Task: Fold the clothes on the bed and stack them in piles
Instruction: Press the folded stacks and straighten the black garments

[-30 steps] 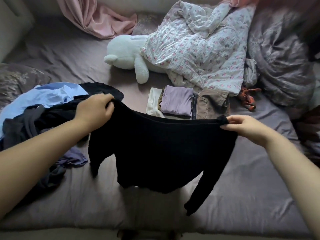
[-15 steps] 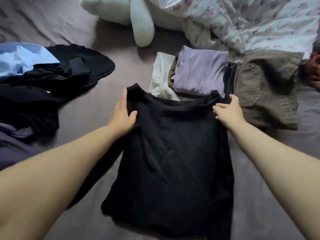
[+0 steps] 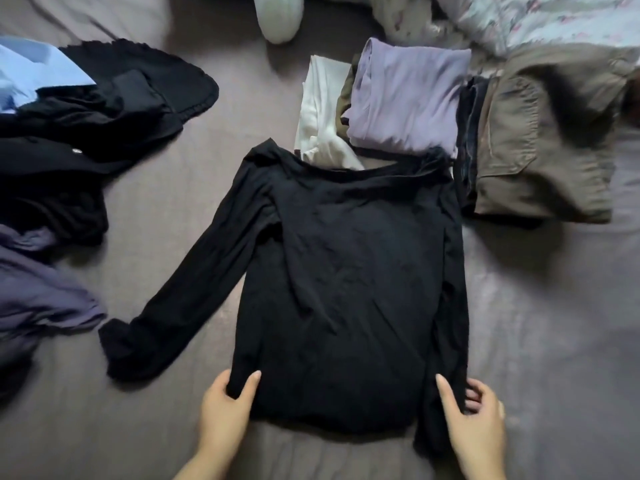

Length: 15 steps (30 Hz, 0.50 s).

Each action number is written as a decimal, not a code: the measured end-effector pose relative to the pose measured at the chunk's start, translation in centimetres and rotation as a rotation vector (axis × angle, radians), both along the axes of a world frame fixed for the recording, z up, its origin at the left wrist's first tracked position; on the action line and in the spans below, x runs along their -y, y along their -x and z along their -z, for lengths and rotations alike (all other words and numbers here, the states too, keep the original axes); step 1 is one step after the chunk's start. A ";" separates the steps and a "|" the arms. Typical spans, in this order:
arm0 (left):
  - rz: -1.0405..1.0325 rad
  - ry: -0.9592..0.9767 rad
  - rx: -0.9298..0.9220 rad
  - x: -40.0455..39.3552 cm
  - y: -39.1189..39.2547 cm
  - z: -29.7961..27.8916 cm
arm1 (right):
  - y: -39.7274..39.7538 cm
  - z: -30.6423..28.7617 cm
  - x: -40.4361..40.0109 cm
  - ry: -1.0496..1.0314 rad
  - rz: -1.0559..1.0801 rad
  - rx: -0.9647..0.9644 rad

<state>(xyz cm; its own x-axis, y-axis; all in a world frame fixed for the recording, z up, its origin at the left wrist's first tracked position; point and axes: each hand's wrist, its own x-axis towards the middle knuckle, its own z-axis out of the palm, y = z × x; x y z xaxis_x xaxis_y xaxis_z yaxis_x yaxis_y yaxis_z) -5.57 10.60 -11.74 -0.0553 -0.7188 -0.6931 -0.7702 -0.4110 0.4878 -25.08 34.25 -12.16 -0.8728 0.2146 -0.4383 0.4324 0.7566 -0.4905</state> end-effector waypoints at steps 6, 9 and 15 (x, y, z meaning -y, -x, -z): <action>-0.478 -0.442 -0.263 0.6 -1.9 -2.7 | 1.2 -2.3 -0.2 0.243 0.156 0.102; -0.500 -0.466 -0.218 1.1 -3.5 -3.4 | 2.7 -5.8 1.1 0.312 0.243 -0.066; -0.603 -0.305 -0.190 1.5 -4.0 -1.9 | 1.1 -11.4 8.8 0.499 -0.091 -0.302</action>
